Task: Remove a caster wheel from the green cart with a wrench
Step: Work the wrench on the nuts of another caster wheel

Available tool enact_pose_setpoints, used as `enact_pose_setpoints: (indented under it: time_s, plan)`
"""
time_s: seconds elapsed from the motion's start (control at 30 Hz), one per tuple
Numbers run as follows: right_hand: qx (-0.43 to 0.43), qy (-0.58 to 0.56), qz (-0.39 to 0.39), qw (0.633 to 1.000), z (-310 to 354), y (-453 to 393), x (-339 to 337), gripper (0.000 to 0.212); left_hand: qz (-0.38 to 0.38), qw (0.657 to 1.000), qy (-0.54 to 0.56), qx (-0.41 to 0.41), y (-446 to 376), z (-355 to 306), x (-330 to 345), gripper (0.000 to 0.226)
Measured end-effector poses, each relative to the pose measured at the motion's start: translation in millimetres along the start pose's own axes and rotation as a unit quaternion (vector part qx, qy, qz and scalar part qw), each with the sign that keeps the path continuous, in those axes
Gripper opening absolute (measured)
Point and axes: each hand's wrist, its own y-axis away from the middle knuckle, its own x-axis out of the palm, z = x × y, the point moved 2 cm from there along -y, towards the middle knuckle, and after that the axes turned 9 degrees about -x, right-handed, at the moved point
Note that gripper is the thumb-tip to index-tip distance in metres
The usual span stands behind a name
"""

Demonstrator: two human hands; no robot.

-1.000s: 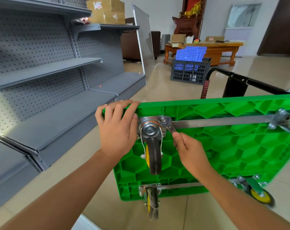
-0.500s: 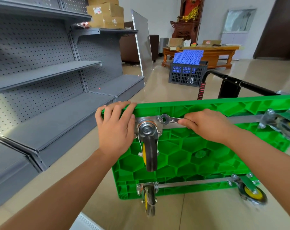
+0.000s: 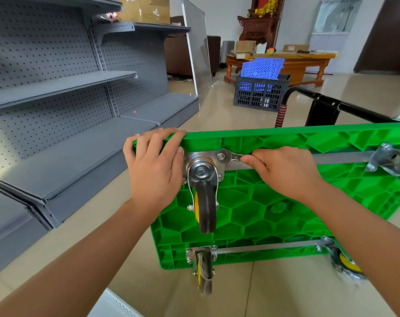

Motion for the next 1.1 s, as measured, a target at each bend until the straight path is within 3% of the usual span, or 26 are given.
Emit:
enact_pose_setpoints:
  time_s: [0.33,0.73,0.9,1.1]
  plan:
    - [0.070,-0.005,-0.144,0.987,14.0,11.9,27.4,0.060,-0.032,0.999,0.011,-0.007,-1.5,1.2,9.5,0.035]
    - [0.058,-0.014,-0.076,0.995,14.3,27.1,21.3,0.063,0.003,1.000,-0.012,0.010,-1.5,3.9,0.5,0.036]
    - [0.015,0.030,-0.024,0.999,15.0,43.7,32.3,0.059,-0.001,1.000,-0.011,0.008,-0.8,1.6,0.4,0.036]
    - [-0.001,0.035,-0.021,0.999,14.4,41.2,31.8,0.050,0.003,1.000,-0.011,0.007,-0.6,2.1,-1.2,0.036]
